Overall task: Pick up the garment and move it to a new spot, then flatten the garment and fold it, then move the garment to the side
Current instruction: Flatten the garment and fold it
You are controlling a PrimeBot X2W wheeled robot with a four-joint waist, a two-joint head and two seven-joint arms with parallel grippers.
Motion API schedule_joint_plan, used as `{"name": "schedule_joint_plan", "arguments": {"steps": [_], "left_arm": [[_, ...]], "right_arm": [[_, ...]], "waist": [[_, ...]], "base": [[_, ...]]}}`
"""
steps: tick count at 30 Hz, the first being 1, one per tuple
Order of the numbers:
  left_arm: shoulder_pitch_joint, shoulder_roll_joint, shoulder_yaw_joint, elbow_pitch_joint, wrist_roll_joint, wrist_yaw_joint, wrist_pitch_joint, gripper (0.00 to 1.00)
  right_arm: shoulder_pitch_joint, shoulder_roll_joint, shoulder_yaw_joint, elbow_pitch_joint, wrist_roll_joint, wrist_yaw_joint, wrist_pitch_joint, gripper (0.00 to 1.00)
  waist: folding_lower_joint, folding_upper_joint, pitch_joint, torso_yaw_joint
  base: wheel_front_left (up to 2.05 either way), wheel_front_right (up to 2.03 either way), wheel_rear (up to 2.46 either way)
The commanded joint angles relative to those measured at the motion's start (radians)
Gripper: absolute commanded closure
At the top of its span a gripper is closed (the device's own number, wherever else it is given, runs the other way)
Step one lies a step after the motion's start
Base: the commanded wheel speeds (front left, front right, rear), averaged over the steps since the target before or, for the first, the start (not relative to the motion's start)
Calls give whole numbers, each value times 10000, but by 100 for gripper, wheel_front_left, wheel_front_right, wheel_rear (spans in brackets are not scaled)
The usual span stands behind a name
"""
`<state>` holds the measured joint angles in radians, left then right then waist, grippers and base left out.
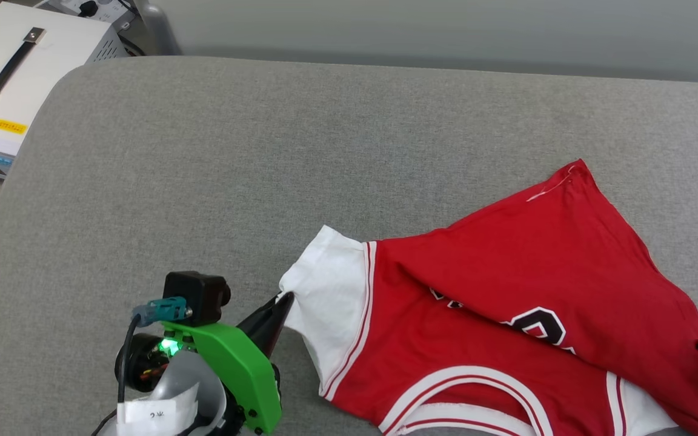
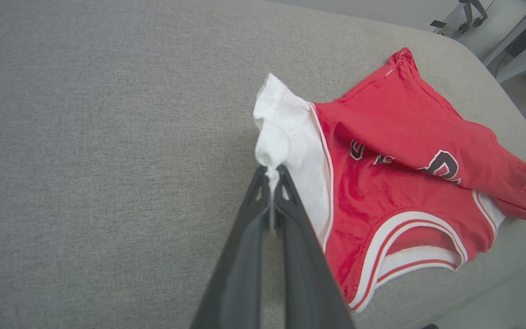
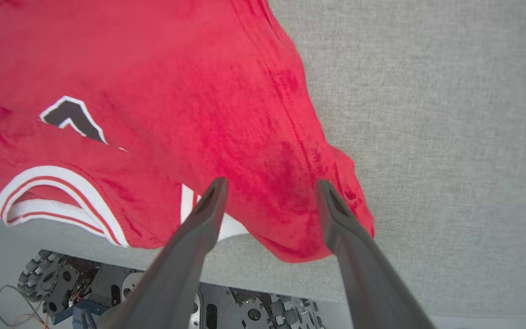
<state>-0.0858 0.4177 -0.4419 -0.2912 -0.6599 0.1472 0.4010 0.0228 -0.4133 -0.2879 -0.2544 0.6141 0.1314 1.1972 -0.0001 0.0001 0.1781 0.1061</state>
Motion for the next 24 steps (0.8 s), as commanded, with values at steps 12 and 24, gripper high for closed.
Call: {"name": "schedule_joint_plan", "arguments": {"steps": [12,24], "left_arm": [[-907,-18,-302,-867,289,-198,103,100],[-1293,-283,-540,-904,326,-354,-49,100]], "right_arm": [[-4460,-268,1354,944,-702,-7,959,0],[-6244,-796,2114,3585,-1573,-7,225,0]], "waist": [[1,-1,1644,1242],[1,-1,2483,2005]], "base": [[0,0,0],[0,0,0]]}}
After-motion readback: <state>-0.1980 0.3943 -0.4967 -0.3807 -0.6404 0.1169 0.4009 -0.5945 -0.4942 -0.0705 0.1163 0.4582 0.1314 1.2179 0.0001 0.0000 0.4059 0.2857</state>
